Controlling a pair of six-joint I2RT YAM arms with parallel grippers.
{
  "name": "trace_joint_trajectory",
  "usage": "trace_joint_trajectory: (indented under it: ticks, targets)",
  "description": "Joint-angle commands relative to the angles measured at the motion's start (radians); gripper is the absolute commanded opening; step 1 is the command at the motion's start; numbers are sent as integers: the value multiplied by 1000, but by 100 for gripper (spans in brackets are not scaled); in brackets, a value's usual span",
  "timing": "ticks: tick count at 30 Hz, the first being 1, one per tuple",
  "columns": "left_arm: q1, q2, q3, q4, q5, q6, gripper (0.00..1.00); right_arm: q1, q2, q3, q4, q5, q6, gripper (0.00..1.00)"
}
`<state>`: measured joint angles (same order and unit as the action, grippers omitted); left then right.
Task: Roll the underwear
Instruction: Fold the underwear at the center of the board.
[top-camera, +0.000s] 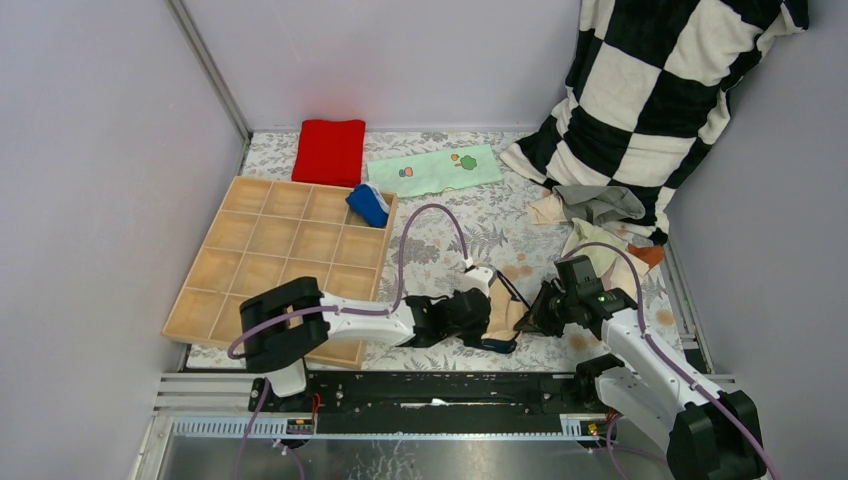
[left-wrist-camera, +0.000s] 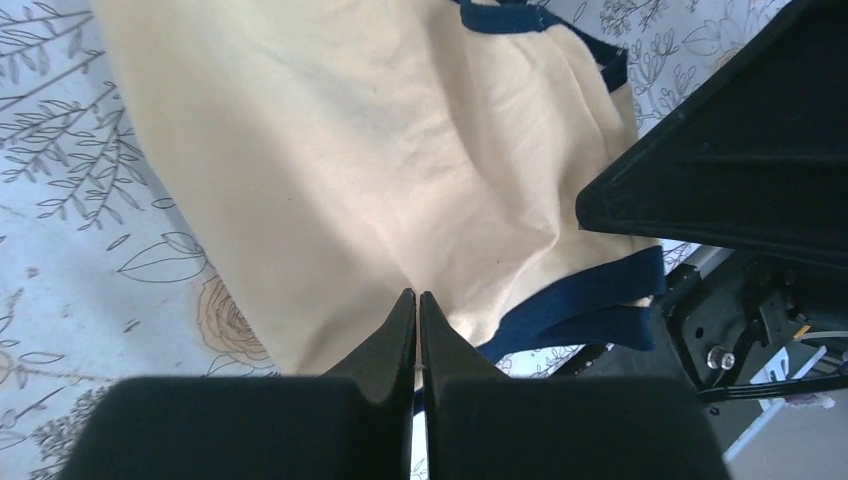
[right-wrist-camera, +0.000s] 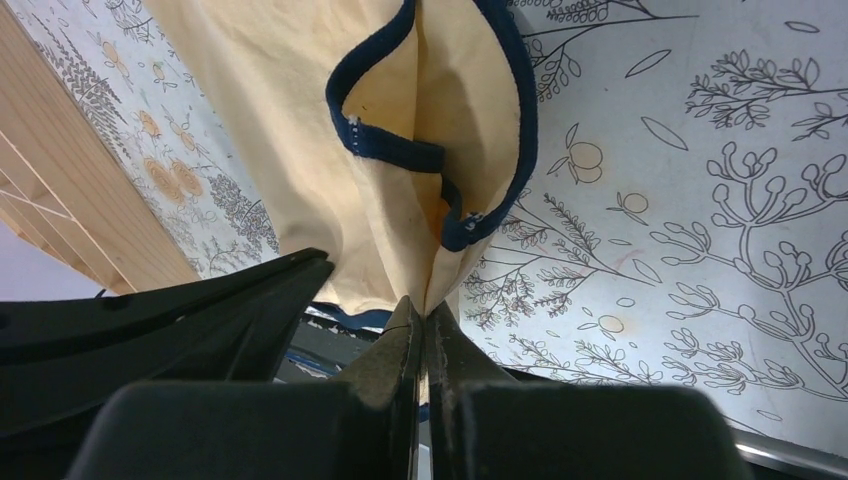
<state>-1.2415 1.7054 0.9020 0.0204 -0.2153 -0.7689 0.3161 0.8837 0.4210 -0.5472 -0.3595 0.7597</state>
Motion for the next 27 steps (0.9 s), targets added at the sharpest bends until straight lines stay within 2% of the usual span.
trace_joint_trajectory:
  ticks: [1,13,27]
  targets:
    - [-7,45,4,84,20,-3,4,6,-12,2,6,-6,2,0]
    - [-32,148,37,61,15,-6,0,6,-18,2,21,-24,9,0]
    - [-31,-22,90,-14,-34,8,2,6,-48,35,-6,-15,13,0]
